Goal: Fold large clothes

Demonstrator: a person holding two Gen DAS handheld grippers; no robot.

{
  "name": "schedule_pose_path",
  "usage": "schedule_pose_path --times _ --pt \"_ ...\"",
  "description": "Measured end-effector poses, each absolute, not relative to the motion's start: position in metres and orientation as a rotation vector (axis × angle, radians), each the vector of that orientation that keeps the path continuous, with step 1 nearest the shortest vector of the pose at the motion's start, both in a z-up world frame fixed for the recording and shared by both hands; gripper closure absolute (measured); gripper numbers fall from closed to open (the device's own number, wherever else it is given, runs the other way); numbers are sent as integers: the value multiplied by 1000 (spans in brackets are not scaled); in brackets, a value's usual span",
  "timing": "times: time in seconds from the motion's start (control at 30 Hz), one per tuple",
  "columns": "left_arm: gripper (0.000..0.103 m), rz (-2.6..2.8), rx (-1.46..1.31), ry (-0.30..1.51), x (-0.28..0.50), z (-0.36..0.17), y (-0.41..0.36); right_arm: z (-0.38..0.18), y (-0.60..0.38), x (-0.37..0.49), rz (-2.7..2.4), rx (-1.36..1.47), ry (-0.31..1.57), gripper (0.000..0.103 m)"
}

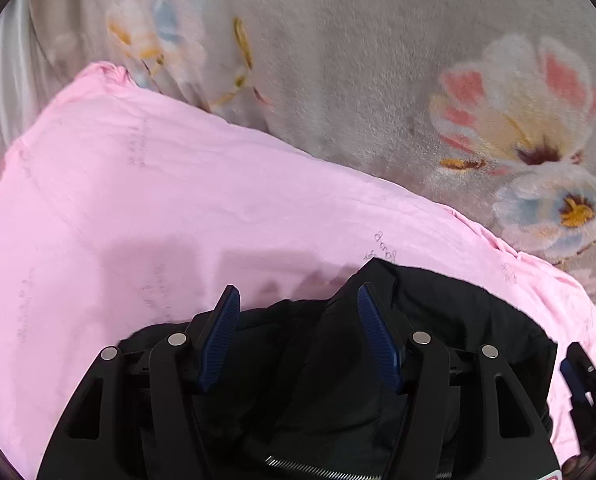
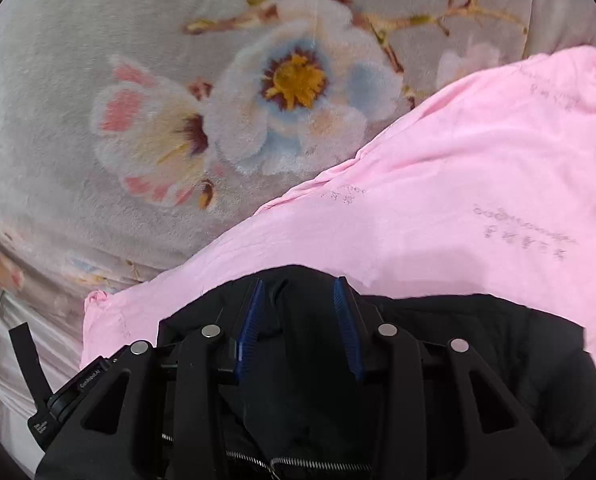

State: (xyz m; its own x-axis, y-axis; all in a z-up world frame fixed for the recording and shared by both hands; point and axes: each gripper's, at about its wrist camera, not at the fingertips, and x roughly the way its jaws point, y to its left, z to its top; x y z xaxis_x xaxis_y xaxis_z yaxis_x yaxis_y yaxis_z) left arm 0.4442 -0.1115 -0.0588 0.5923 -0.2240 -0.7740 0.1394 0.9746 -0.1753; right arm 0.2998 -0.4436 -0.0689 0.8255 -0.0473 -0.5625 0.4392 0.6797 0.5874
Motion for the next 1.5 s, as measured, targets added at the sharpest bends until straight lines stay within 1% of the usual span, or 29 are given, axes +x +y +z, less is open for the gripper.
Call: schedule_pose_path --times 0.03,0.1,0.13,0.17,0.23,0.33,0.43,0.5,0.57,0.7,0.77,0.8,0.87,0.93,1.03,1.13,1.17,1.23,1.27,1.37,1.4,1.5 --pt "43 -224 -114 926 451 -62 -116 -76 -448 309 -285 803 562 53" --pt "41 -230 -123 938 456 -69 -121 -89 -453 320 -279 824 597 53" --pt "41 -233 -126 942 455 -72 -122 -95 -453 324 -251 829 619 66" --pt "41 -238 -135 939 455 -71 -122 -98 -451 324 -222 826 631 76" --pt "41 -275 -168 897 446 -59 -116 -95 -444 316 -155 799 618 90" --pt "41 -314 -179 827 439 -31 -116 -78 -423 290 -66 634 601 95" --pt "41 -342 -195 834 448 -13 -123 -68 -400 271 -30 433 634 96" --pt "41 -338 -154 853 451 -16 -133 -71 -392 257 -62 320 672 97" --pt "41 -322 -64 906 448 -37 -144 -79 -393 247 -114 277 720 97" --pt "40 -312 53 1003 434 -92 -149 -98 -408 238 -146 304 771 97" --pt "40 -311 59 1037 424 -119 -144 -100 -407 240 -148 318 793 97" --pt "40 -311 59 1037 421 -126 -142 -97 -407 241 -157 324 793 94" --pt "40 -305 64 1010 413 -133 -138 -79 -405 236 -181 363 739 91" --pt "40 -295 67 975 408 -135 -136 -53 -398 234 -186 405 645 90" --pt "40 -287 65 941 404 -141 -133 -29 -386 242 -145 469 540 90" --pt "39 -264 90 913 401 -148 -135 -7 -369 252 -150 430 439 90" --pt "39 -257 107 893 398 -150 -137 -8 -366 259 -150 419 446 90" --pt "39 -249 127 867 396 -151 -140 -22 -367 278 -153 442 525 90" --pt "39 -249 128 862 397 -152 -142 -44 -373 291 -168 476 596 91" --pt "38 -264 94 846 397 -150 -136 -90 -382 302 -230 468 707 93" --pt "38 -271 80 842 396 -149 -135 -99 -384 300 -230 474 717 97" --pt "37 -289 49 833 396 -149 -131 -122 -390 291 -220 506 727 99"
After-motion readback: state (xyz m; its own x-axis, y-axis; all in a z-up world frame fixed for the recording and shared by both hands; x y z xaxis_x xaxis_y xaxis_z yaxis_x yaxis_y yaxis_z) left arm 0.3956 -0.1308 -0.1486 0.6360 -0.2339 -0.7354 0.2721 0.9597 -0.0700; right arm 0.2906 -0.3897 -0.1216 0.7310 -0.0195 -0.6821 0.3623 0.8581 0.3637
